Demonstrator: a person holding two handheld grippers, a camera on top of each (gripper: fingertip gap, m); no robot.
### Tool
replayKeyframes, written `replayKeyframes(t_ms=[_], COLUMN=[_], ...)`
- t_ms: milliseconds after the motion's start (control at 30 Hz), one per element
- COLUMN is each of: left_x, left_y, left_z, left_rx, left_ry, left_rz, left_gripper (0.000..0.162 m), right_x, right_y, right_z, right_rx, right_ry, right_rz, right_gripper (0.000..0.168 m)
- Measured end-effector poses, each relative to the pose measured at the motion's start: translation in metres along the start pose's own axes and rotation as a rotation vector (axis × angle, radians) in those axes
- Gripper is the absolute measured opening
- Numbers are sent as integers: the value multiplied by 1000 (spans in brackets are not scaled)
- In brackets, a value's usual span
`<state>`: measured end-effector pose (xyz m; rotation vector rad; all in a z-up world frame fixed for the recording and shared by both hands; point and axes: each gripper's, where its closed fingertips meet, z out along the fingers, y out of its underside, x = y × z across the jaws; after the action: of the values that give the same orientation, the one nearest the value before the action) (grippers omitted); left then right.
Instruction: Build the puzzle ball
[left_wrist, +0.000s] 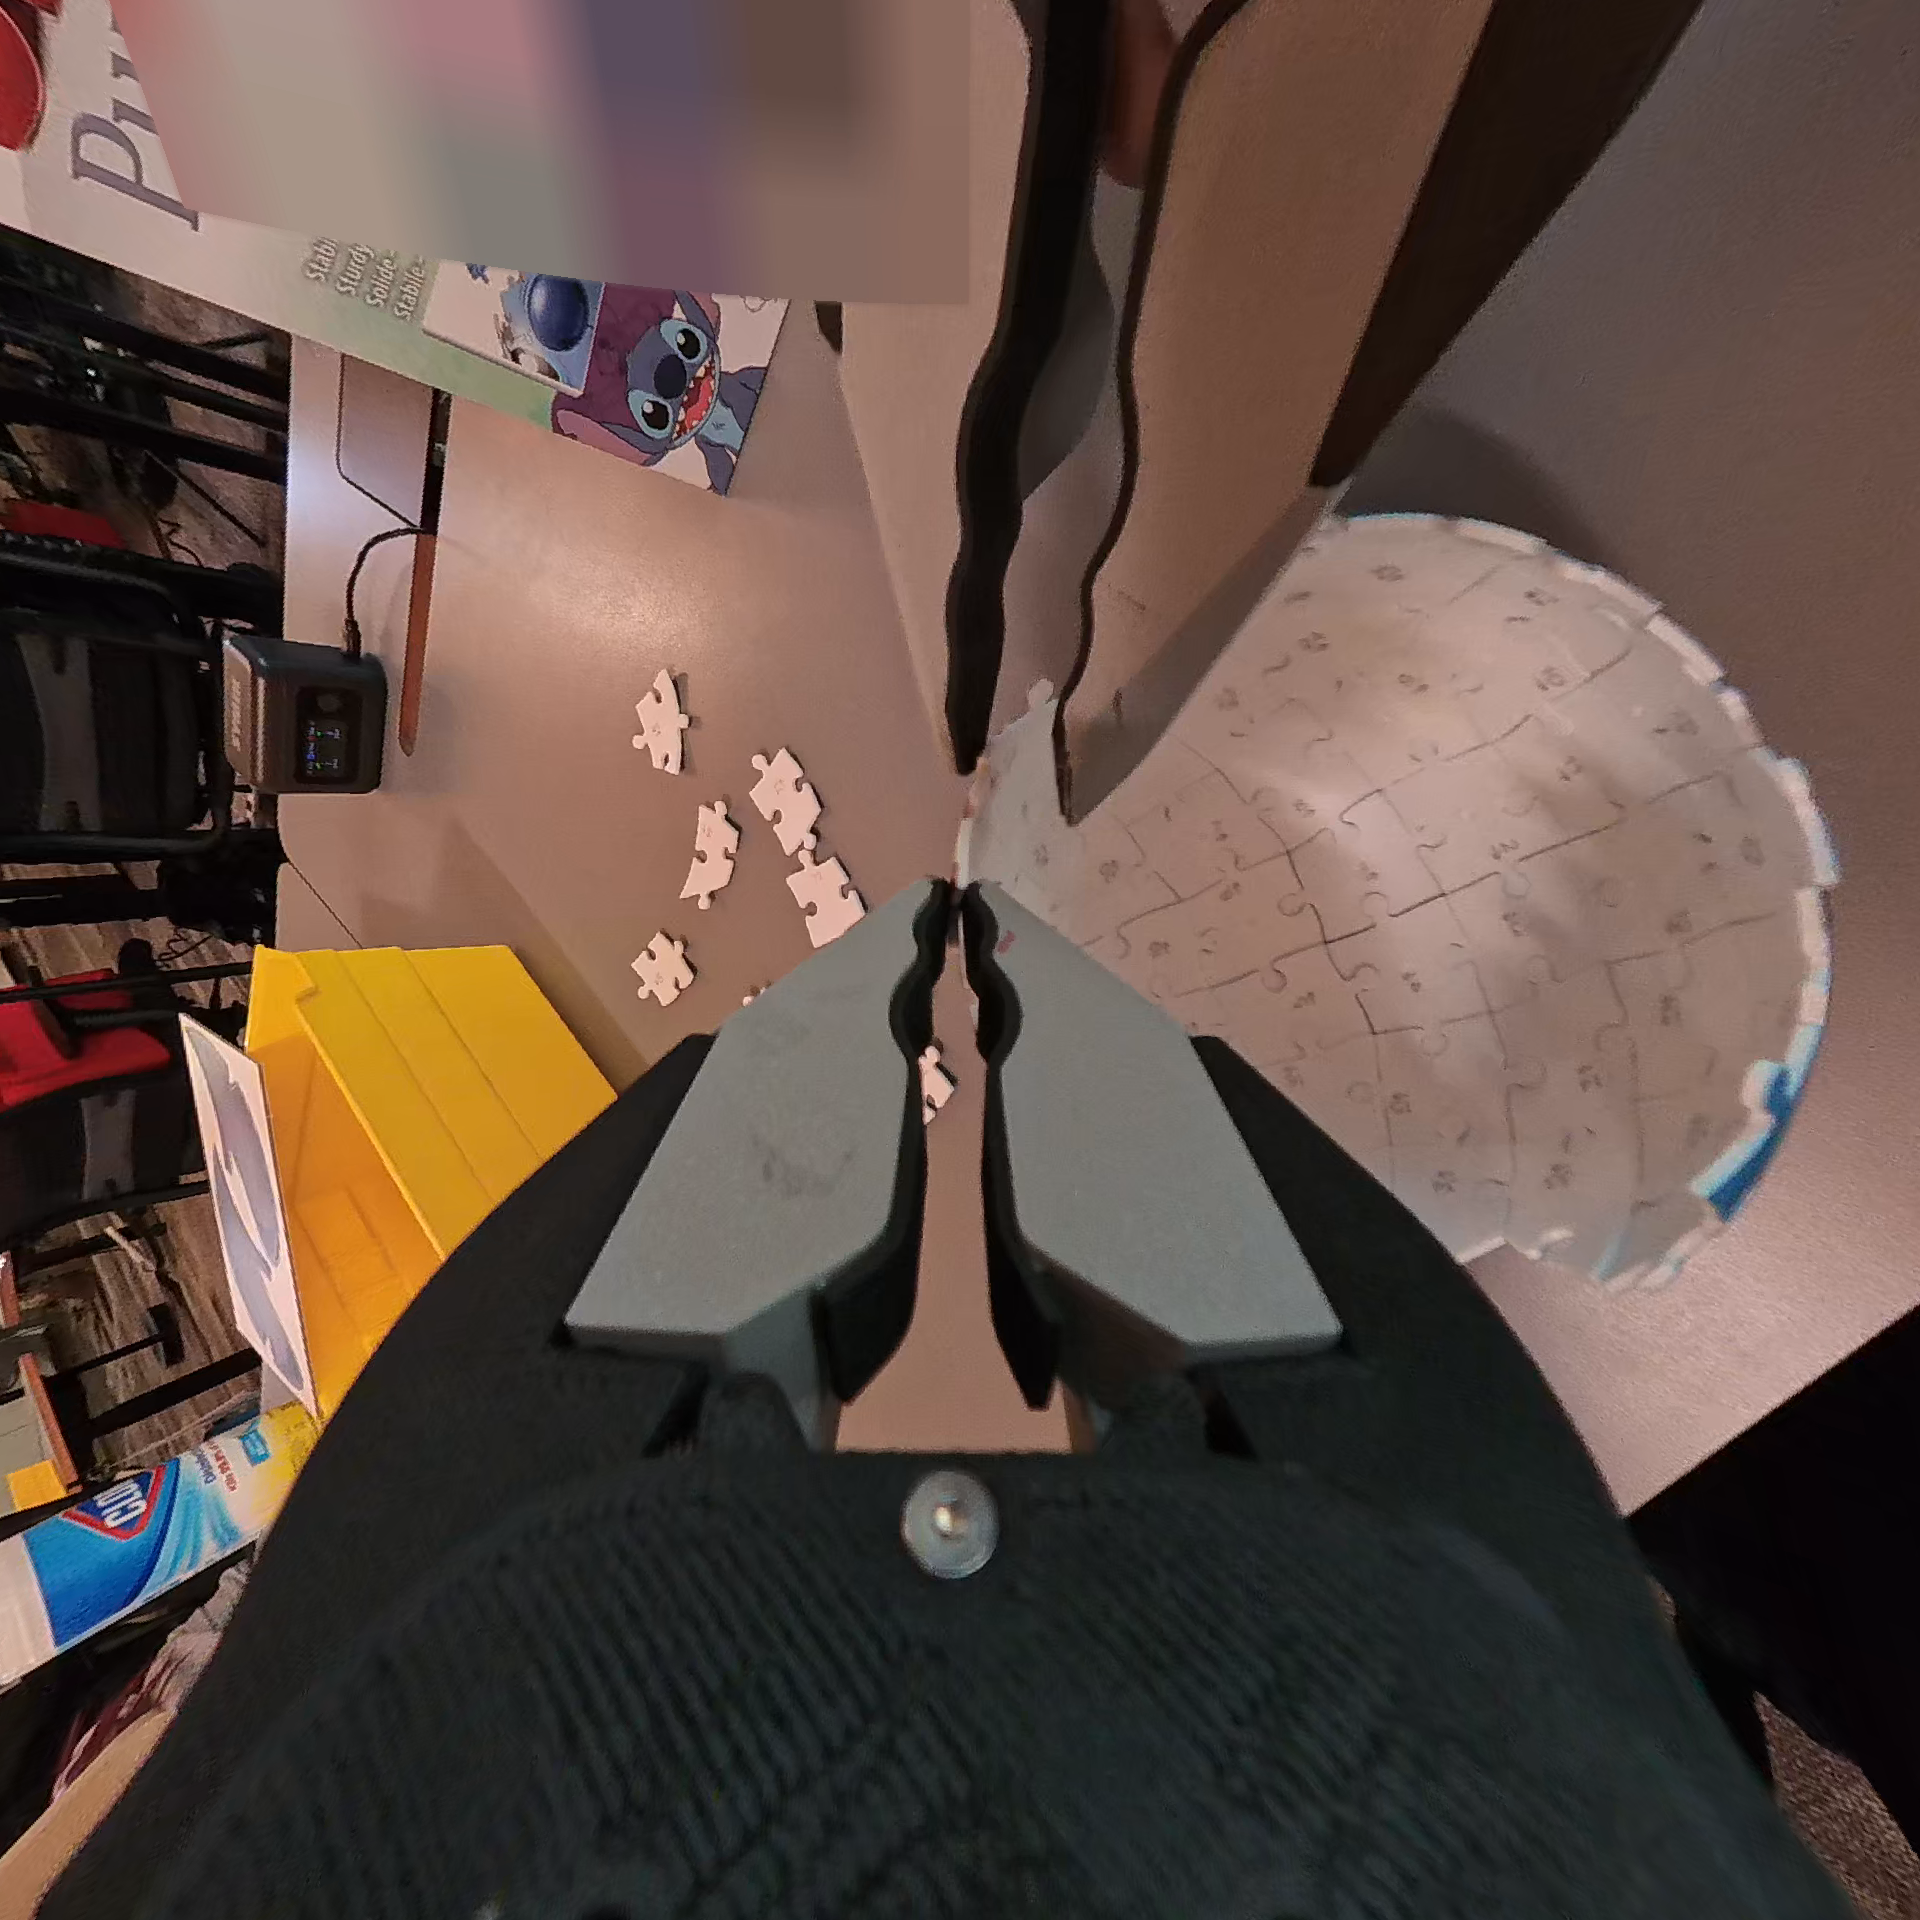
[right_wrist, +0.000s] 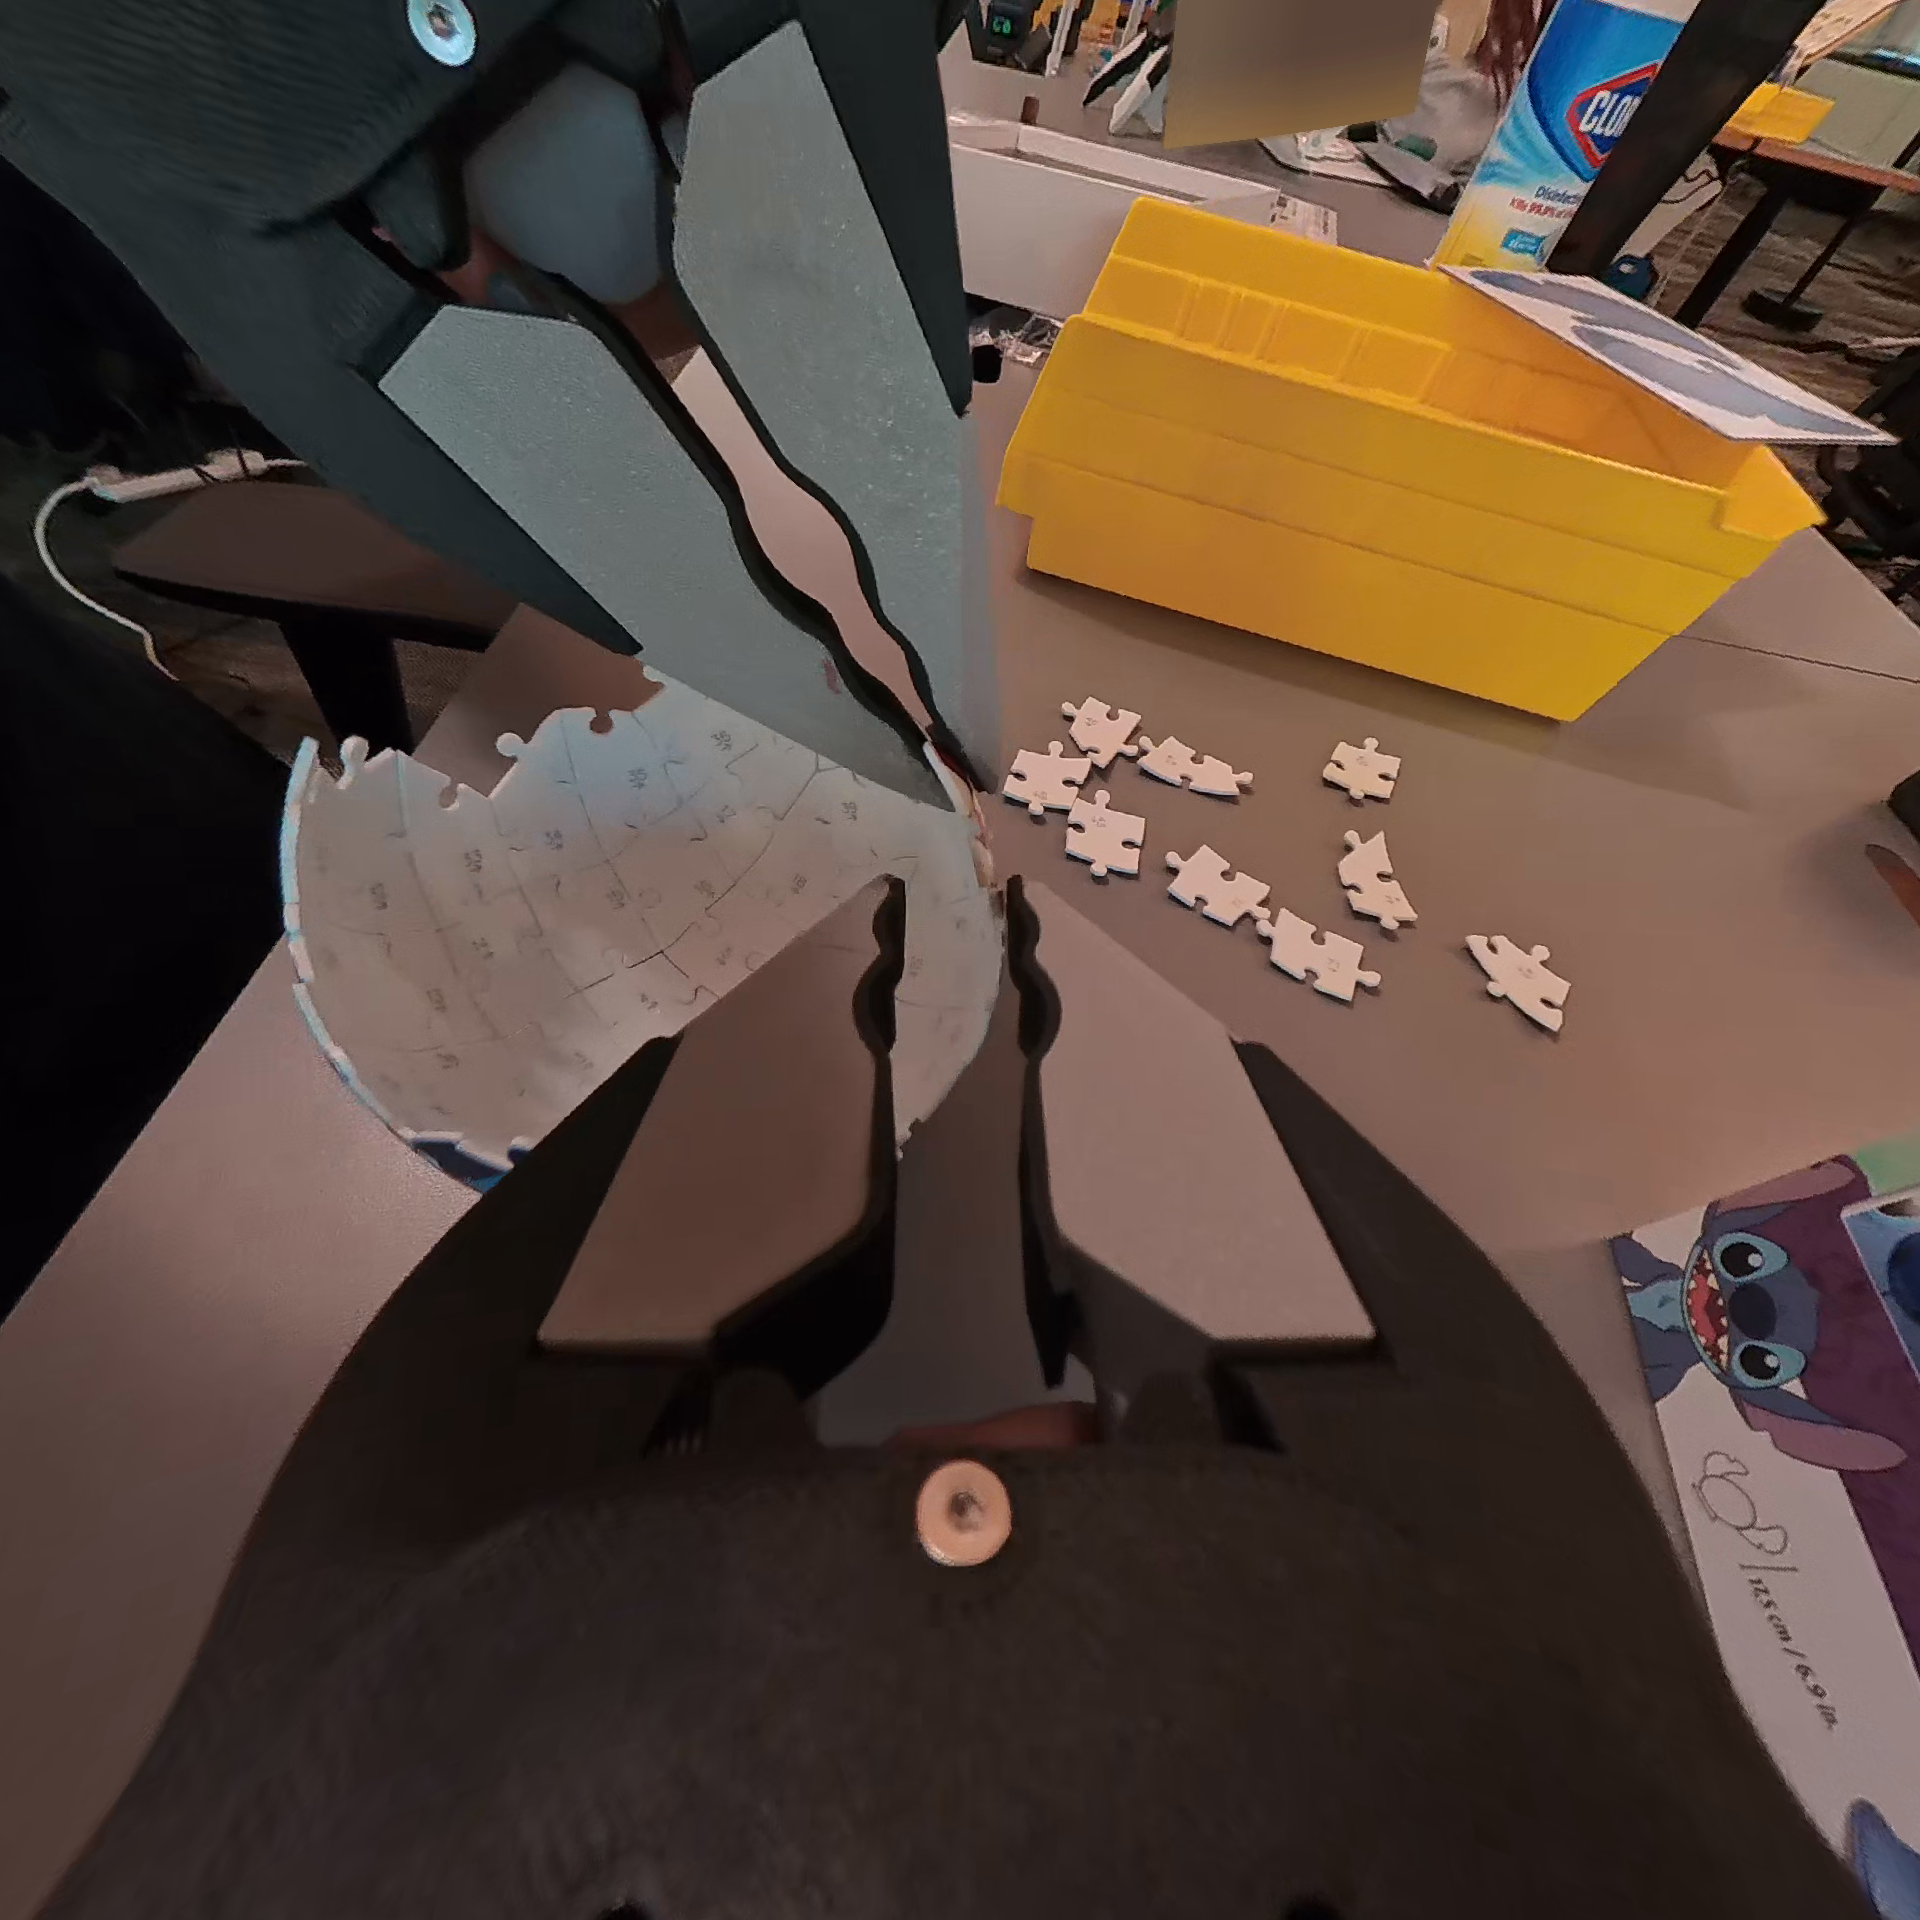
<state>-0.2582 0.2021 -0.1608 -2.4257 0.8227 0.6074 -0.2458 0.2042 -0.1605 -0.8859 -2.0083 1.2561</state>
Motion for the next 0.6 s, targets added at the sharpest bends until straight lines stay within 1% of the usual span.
replayKeyframes(t_ms=[33,200,233,333,600], left_x=[0,0,-1,-1,-1], left_y=[0,1,1,1,2], left_z=[0,0,0,-1,-1], left_rx=[1,1,0,1,2], left_ry=[2,2,2,8,48], left_rz=[-2,-5,-7,-12,-48], left_gripper=[0,0,0,0,0], right_x=[1,8,8,7,8], right_y=[0,14,15,13,12], right_z=[0,10,12,14,14], right_rx=[-1,-62,-67,-51,-22], right_ry=[7,30,31,25,16], right_rz=[4,33,33,26,46], right_gripper=[16,13,11,3,0])
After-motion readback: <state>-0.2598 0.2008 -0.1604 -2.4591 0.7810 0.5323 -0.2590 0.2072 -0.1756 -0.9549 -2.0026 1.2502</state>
